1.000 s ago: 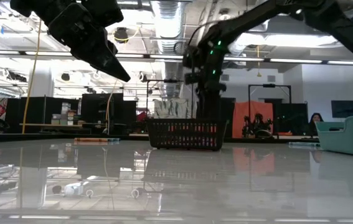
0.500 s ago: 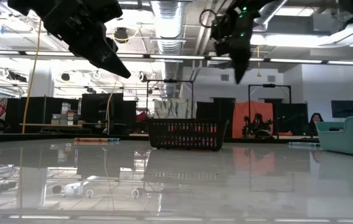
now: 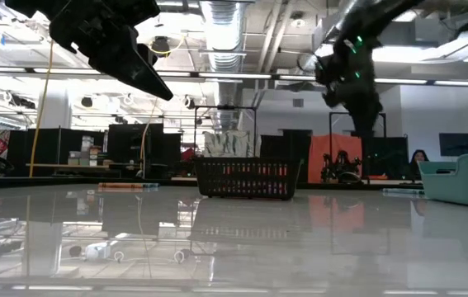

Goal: Sort crayons
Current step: Put the light blue green crayon into the green bin

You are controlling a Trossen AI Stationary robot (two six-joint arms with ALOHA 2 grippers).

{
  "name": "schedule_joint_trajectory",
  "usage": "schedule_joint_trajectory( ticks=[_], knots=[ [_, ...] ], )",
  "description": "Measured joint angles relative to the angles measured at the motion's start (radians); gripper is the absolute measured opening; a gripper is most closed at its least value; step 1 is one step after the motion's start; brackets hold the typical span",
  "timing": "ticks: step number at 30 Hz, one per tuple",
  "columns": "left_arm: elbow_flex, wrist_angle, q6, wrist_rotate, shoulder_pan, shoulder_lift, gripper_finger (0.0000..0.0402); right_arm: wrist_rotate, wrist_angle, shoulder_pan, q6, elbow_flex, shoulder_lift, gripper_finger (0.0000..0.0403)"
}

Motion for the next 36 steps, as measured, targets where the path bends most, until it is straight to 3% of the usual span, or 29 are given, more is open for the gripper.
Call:
schedule_joint_trajectory(
  ticks=[8,16,25,36],
  knots=[
    [0.000,0.005,-0.002,-0.016,0.000,0.000,0.0132,0.000,0.139,-0.099,0.006,-0.187,-0.022,0.0165],
    [0.000,0.013,-0.020,-0.080,0.000,0.000,0.0132,0.001,0.235,-0.172,0.002,-0.218,-0.020,0.0154],
    [0.000,0.024,-0.019,-0.082,0.016,0.000,0.0132,0.001,0.240,-0.188,0.003,-0.219,-0.018,0.0146],
    [0.000,0.049,0.014,-0.081,0.019,0.000,0.0132,0.033,0.393,-0.214,0.016,-0.316,-0.018,0.0127]
  ],
)
